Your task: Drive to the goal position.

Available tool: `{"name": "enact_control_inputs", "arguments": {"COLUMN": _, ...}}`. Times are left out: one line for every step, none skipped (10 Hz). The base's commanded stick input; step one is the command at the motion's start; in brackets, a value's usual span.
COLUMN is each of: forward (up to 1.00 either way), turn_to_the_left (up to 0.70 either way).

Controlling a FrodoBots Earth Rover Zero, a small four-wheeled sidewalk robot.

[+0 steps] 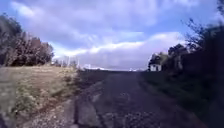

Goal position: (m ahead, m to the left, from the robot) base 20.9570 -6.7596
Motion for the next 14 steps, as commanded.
{"name": "enact_control_inputs", "arguments": {"forward": 1.00, "turn_to_the_left": -0.40}}
{"name": "enact_control_inputs", "arguments": {"forward": 1.00, "turn_to_the_left": -0.40}}
{"name": "enact_control_inputs", "arguments": {"forward": 1.00, "turn_to_the_left": -0.15}}
{"name": "enact_control_inputs", "arguments": {"forward": 1.00, "turn_to_the_left": 0.00}}
{"name": "enact_control_inputs", "arguments": {"forward": 1.00, "turn_to_the_left": 0.00}}
{"name": "enact_control_inputs", "arguments": {"forward": 1.00, "turn_to_the_left": 0.00}}
{"name": "enact_control_inputs", "arguments": {"forward": 1.00, "turn_to_the_left": 0.00}}
{"name": "enact_control_inputs", "arguments": {"forward": 1.00, "turn_to_the_left": 0.00}}
{"name": "enact_control_inputs", "arguments": {"forward": 1.00, "turn_to_the_left": 0.00}}
{"name": "enact_control_inputs", "arguments": {"forward": 1.00, "turn_to_the_left": 0.00}}
{"name": "enact_control_inputs", "arguments": {"forward": 1.00, "turn_to_the_left": 0.00}}
{"name": "enact_control_inputs", "arguments": {"forward": 1.00, "turn_to_the_left": 0.00}}
{"name": "enact_control_inputs", "arguments": {"forward": 1.00, "turn_to_the_left": 0.00}}
{"name": "enact_control_inputs", "arguments": {"forward": 1.00, "turn_to_the_left": 0.00}}
